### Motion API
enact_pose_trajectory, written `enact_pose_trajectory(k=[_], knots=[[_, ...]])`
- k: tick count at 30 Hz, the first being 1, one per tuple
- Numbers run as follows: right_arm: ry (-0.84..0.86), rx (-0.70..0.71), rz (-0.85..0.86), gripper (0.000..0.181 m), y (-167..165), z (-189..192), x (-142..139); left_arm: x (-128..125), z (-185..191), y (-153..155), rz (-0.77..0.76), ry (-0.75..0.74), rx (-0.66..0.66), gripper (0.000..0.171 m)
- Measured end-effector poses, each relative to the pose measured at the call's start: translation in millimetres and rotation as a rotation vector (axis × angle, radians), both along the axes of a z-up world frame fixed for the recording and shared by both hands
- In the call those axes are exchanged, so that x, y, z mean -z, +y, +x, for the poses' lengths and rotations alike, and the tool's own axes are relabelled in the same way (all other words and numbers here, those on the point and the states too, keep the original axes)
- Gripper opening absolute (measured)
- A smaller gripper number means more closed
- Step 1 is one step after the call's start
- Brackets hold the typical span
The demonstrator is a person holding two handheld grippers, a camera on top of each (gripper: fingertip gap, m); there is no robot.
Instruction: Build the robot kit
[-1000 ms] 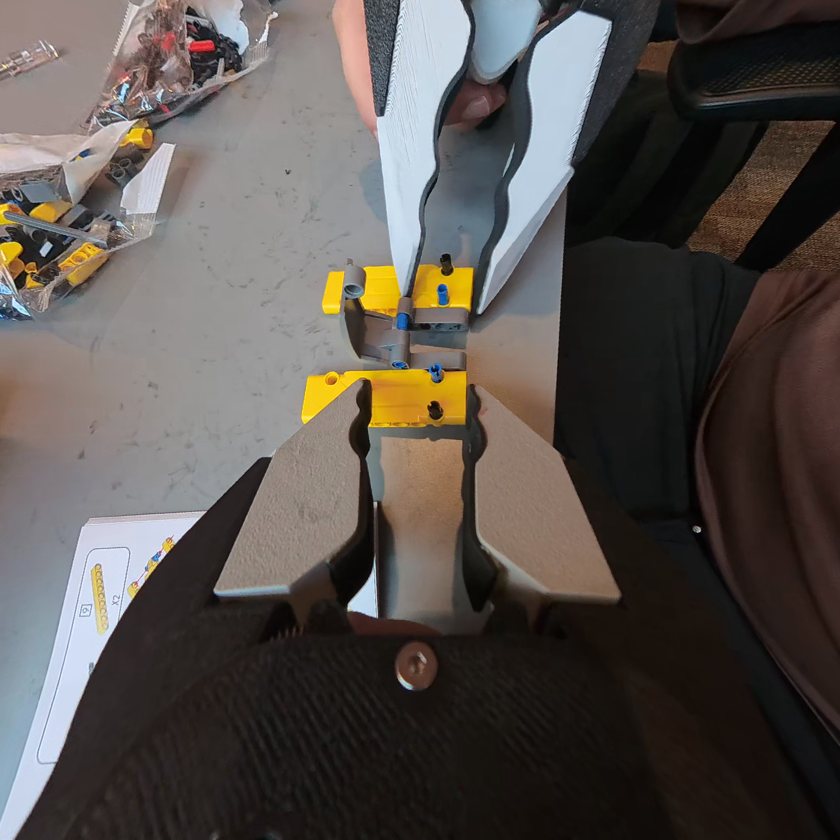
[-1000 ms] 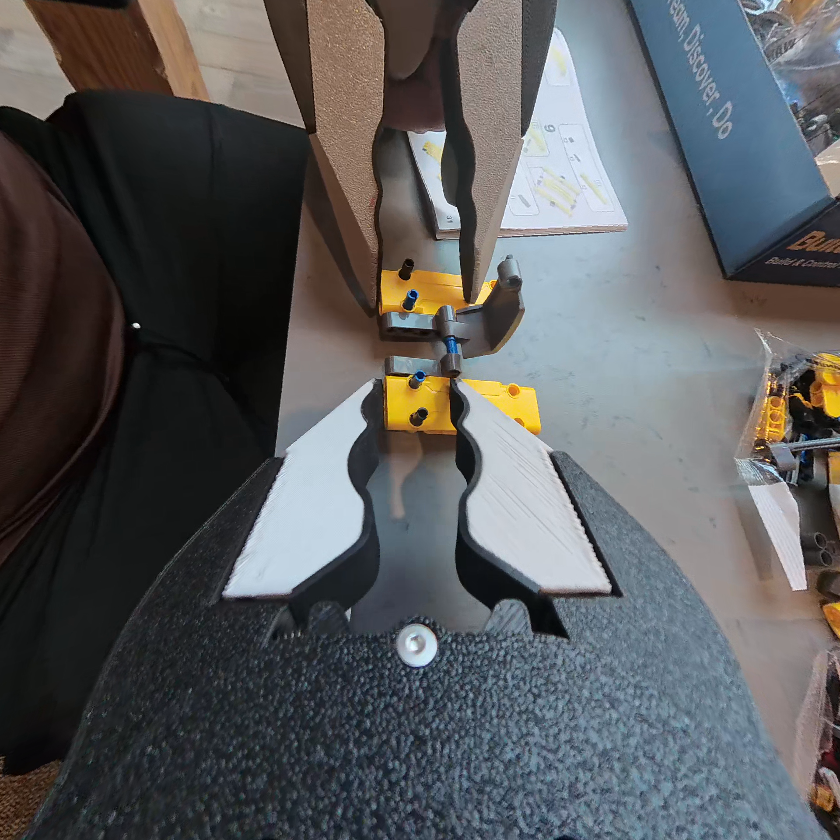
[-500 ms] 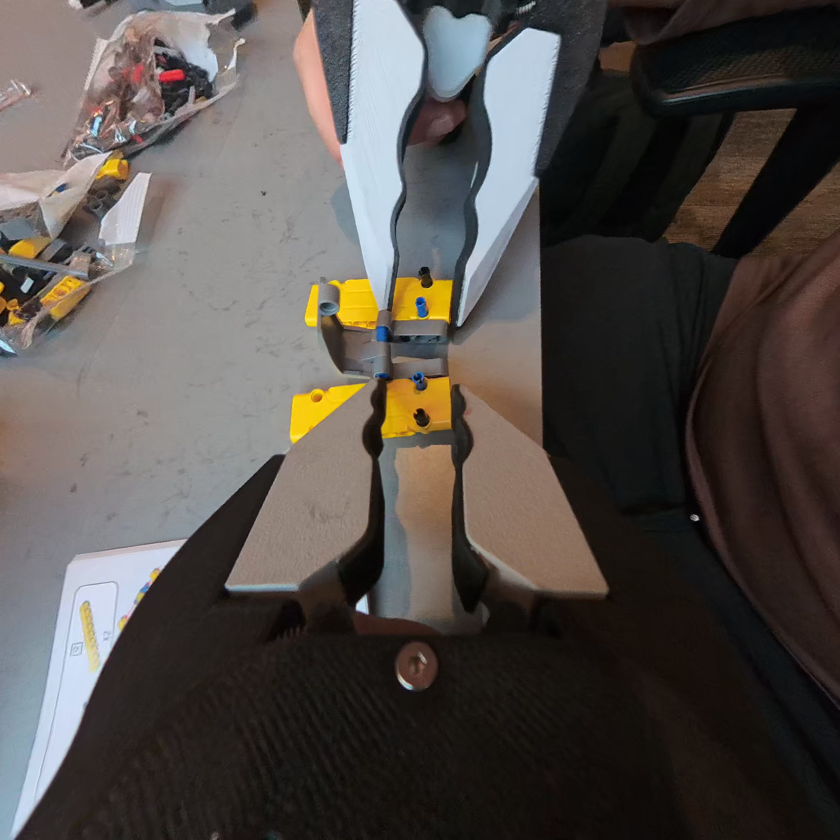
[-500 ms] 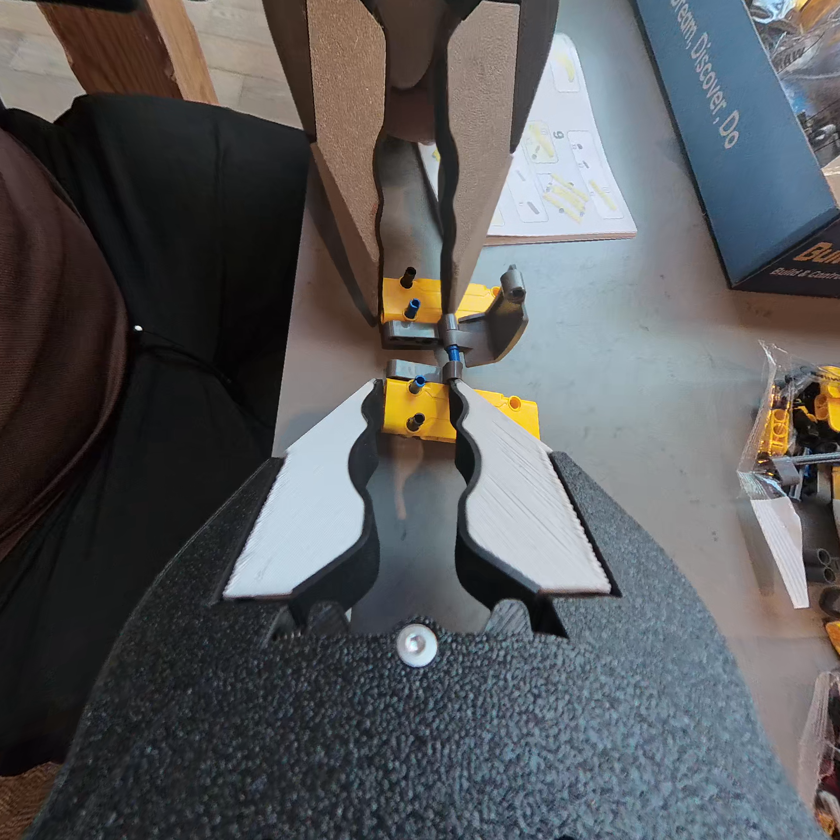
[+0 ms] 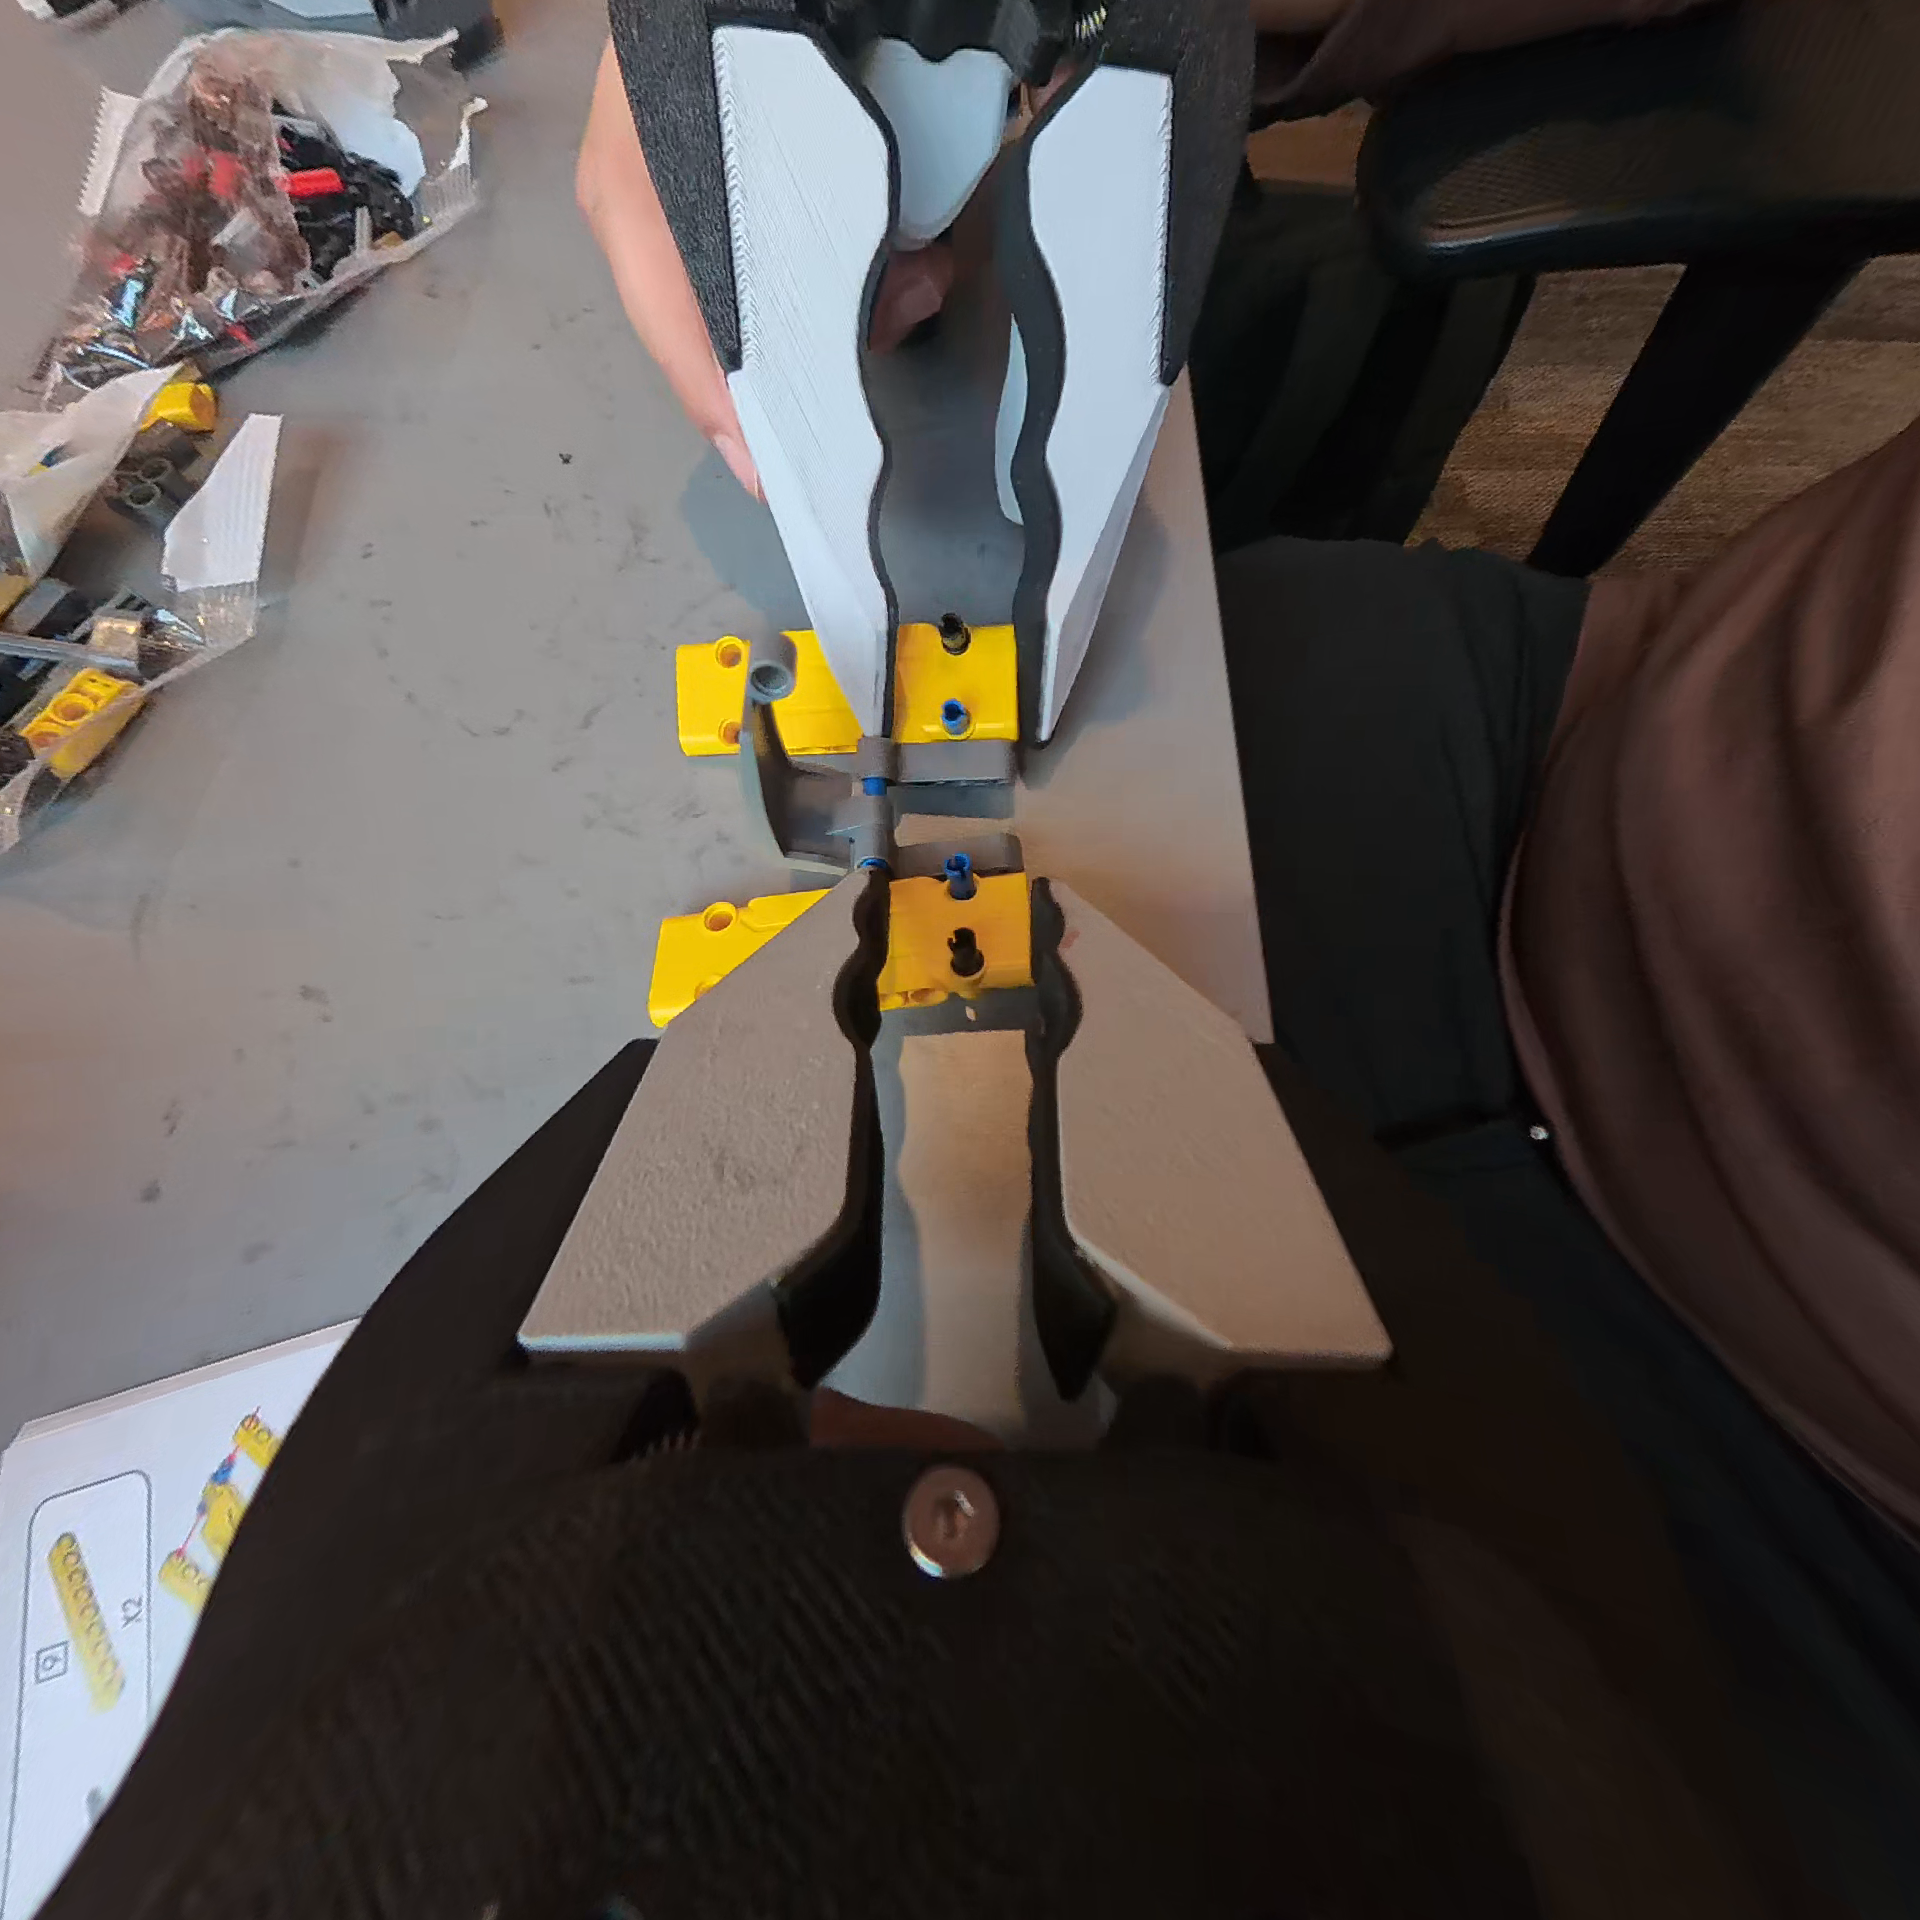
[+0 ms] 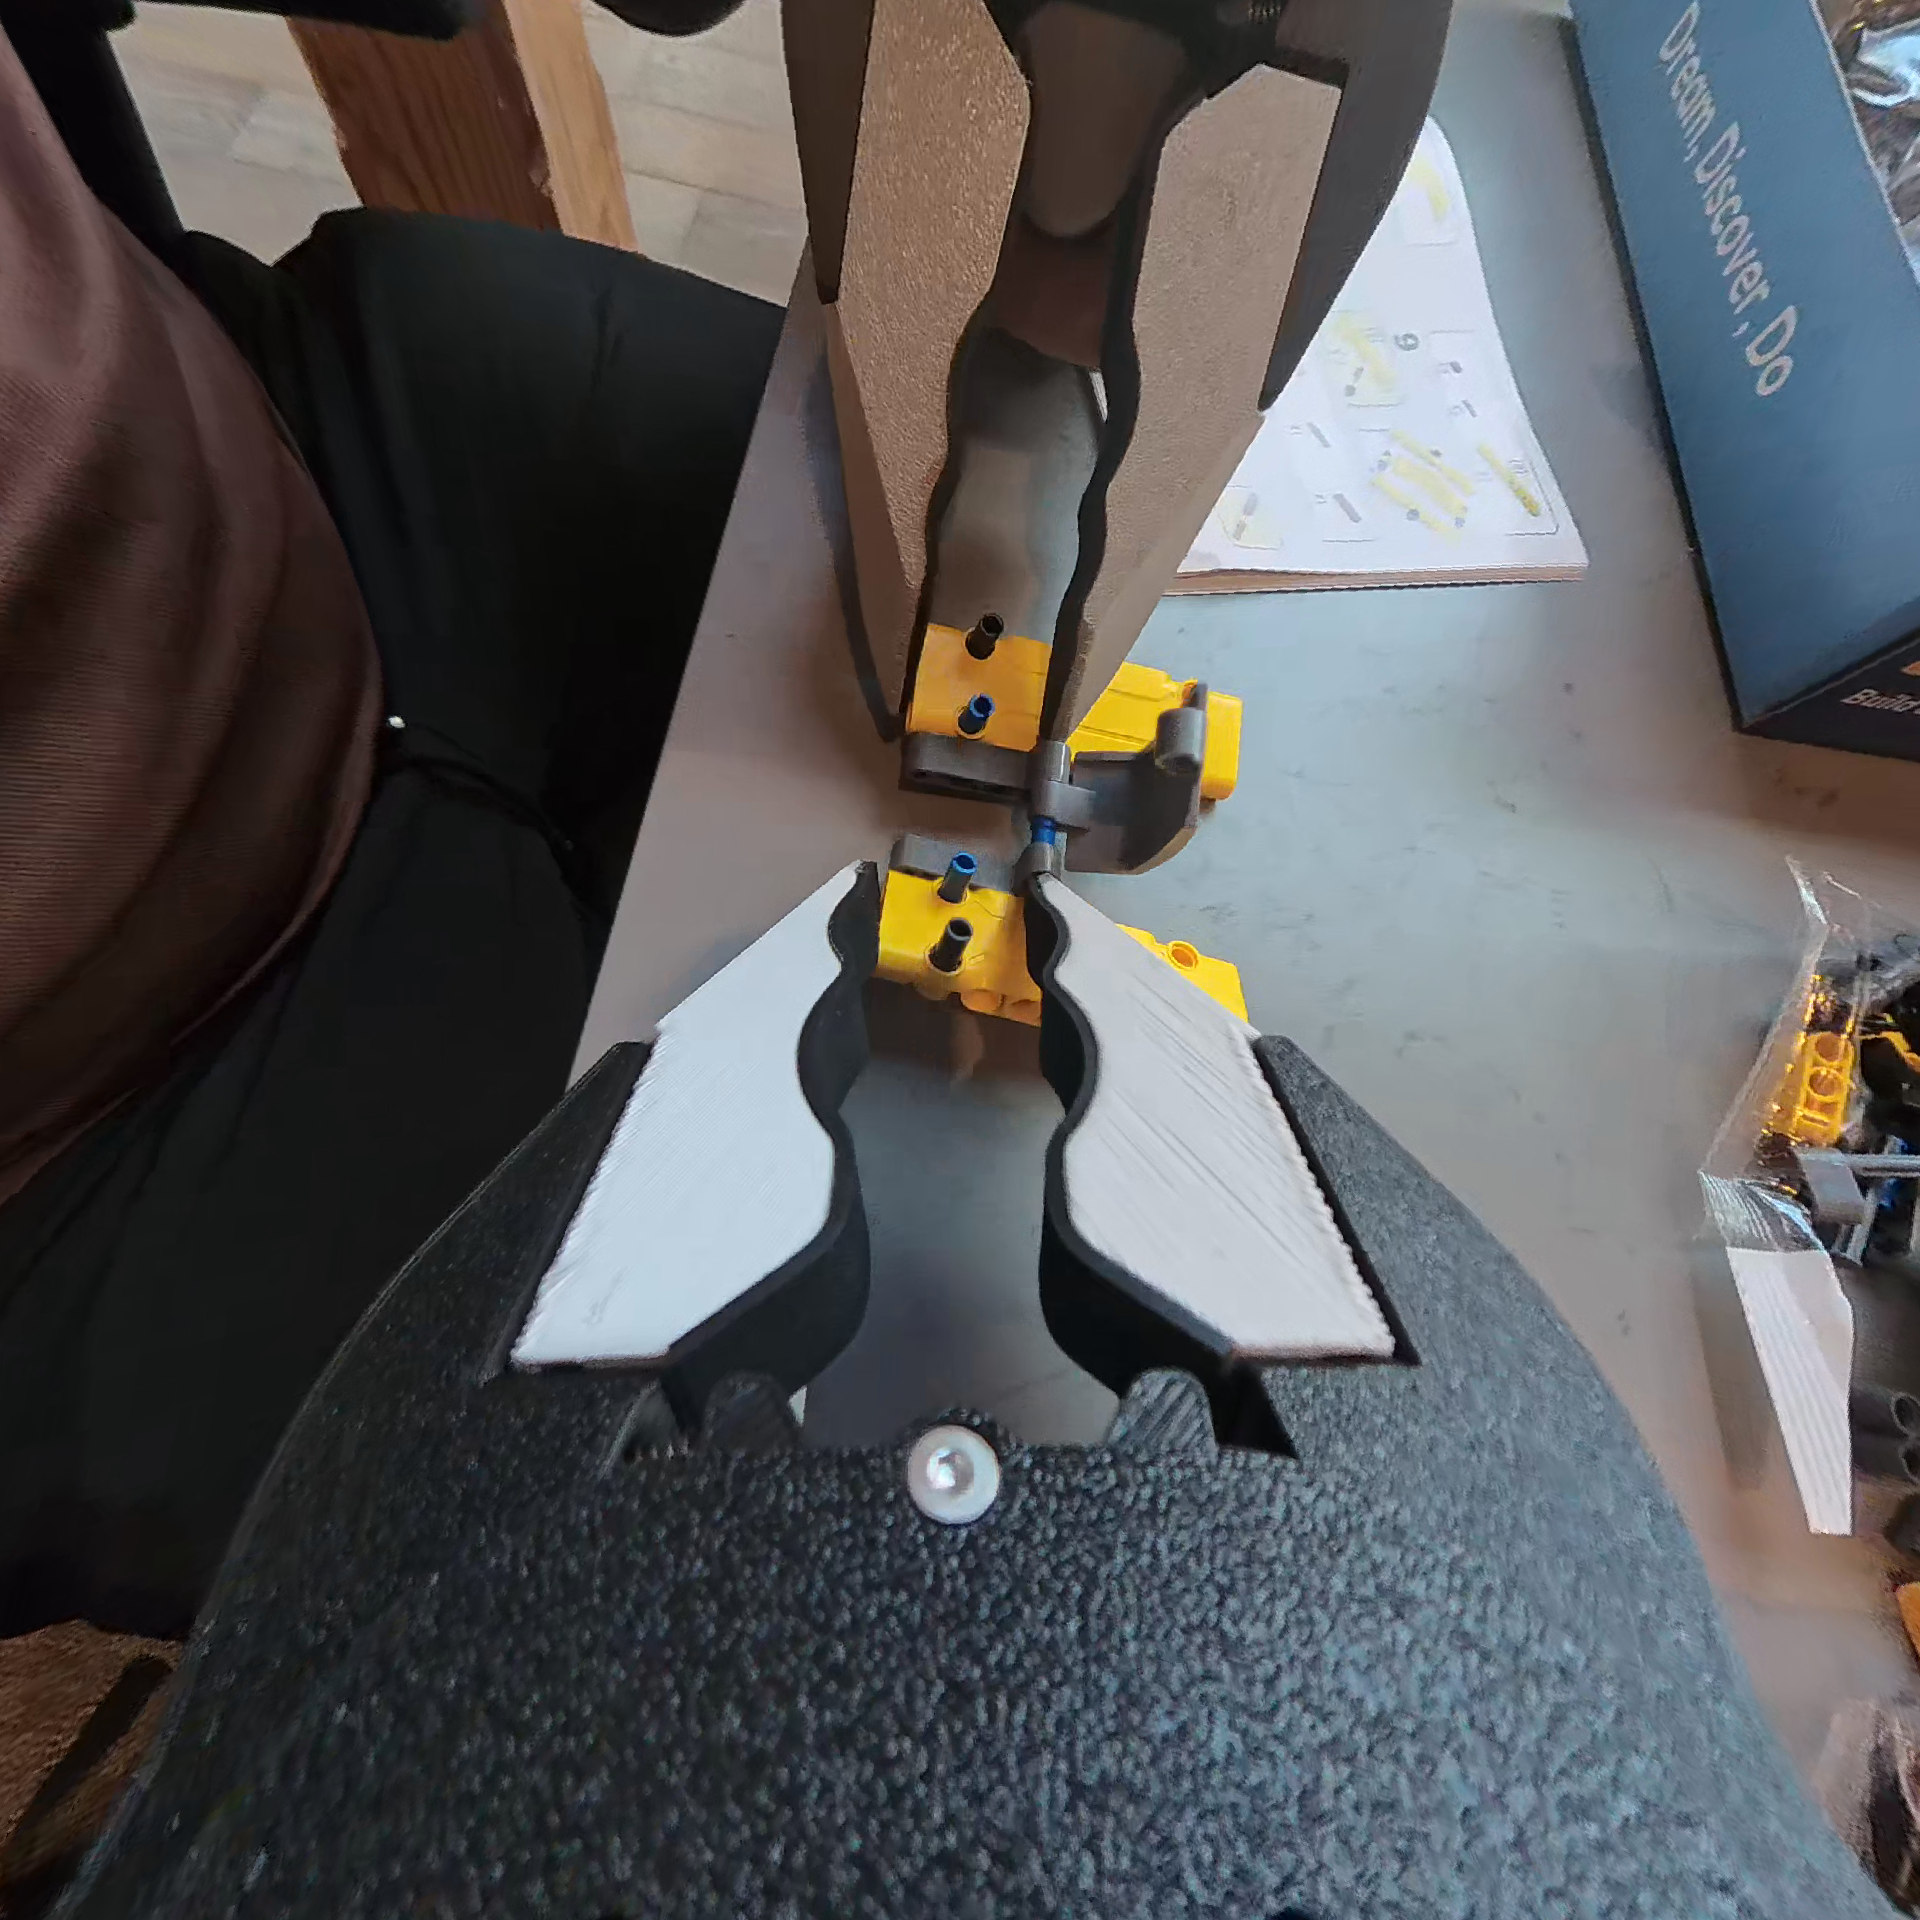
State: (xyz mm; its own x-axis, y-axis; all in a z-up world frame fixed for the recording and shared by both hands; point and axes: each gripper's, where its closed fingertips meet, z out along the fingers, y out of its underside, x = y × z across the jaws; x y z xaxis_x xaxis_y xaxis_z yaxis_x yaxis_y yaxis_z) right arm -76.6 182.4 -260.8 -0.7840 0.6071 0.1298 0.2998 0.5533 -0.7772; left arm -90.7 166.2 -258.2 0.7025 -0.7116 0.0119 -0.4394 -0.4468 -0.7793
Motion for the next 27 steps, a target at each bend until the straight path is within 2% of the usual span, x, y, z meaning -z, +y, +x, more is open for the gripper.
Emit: enact_pose_trajectory(k=[11, 18, 22, 27], knots=[[0.028, -0.007, 0.037, 0.027, 0.1, 1.0, 2.1, 0.1, -0.5, -3.1, -0.022, -0.032, 0.008, 0.021], [0.099, 0.057, 0.004, 0.032, 6.8, 6.2, -10.1, 2.7, 2.1, -9.7, 0.066, 0.096, 0.028, 0.022], [0.091, 0.085, 0.032, 0.034, 9.1, 10.3, -6.1, 2.7, 1.2, -13.3, 0.048, 0.095, -0.017, 0.036], [0.051, 0.097, 0.074, 0.041, 9.5, 9.0, 2.4, 0.0, -7.6, -20.3, 0.050, 0.170, -0.074, 0.043]])
